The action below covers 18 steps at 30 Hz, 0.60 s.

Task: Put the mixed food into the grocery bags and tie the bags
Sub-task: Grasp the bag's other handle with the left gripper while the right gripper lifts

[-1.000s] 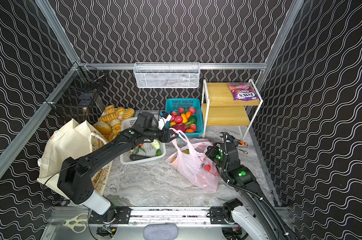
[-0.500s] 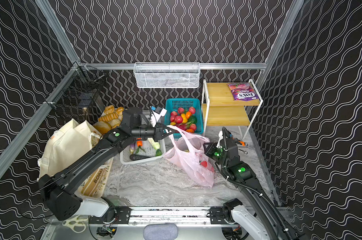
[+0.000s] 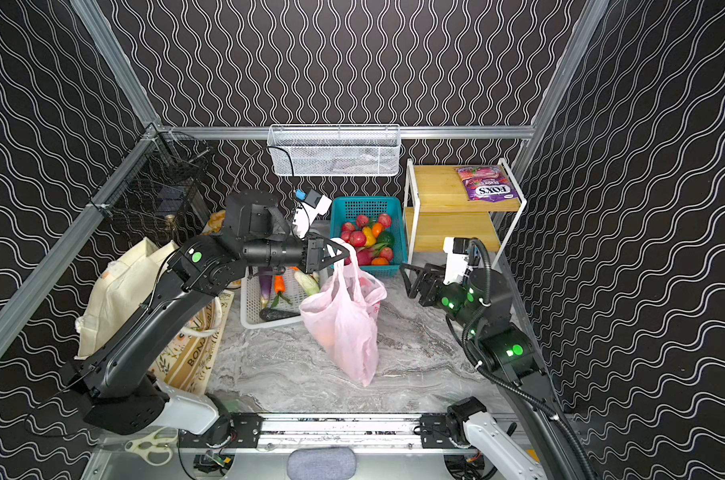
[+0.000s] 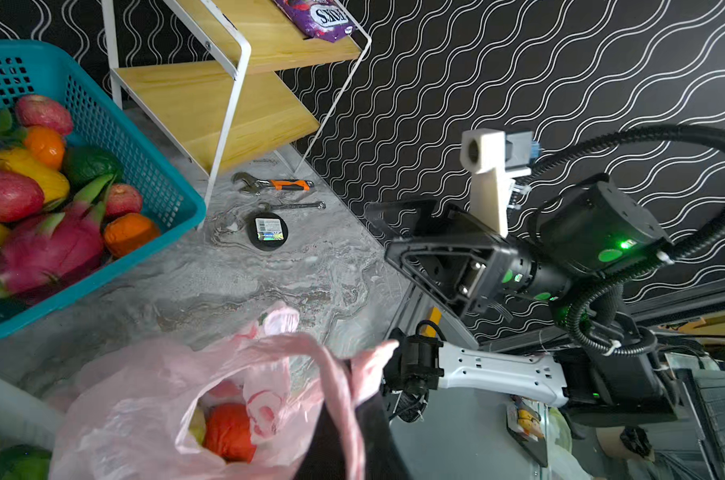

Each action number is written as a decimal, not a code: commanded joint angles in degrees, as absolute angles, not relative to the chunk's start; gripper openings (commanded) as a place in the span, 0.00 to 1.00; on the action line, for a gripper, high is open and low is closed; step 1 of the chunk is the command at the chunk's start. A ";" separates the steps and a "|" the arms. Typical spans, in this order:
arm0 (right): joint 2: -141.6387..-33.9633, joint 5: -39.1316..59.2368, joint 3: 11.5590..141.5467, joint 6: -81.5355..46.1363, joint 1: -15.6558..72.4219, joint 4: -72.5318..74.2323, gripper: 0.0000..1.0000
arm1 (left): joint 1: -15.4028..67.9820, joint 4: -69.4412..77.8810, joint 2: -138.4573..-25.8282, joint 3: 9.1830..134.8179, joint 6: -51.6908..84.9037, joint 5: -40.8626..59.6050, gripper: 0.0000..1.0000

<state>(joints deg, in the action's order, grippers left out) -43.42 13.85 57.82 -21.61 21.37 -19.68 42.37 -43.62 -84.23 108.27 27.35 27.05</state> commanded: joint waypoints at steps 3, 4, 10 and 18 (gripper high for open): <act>-44.37 36.89 53.62 -17.17 21.53 -6.00 0.77 | 43.09 -41.47 -84.90 106.65 34.58 26.66 0.00; -44.76 38.21 52.67 -17.79 21.77 -4.03 0.76 | 43.14 -41.16 -84.91 106.00 35.10 25.35 0.00; -45.20 36.32 51.48 -16.08 28.27 -0.81 0.73 | 44.14 -38.41 -83.05 101.89 37.84 16.18 0.00; -49.85 23.74 54.34 -11.69 39.68 -7.48 0.76 | 49.88 -35.75 -82.15 102.52 39.28 6.12 0.00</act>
<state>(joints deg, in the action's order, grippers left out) -48.75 30.15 53.15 -13.72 38.04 -6.00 48.42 -39.62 -82.37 101.58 37.95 11.07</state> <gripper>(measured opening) 0.750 0.055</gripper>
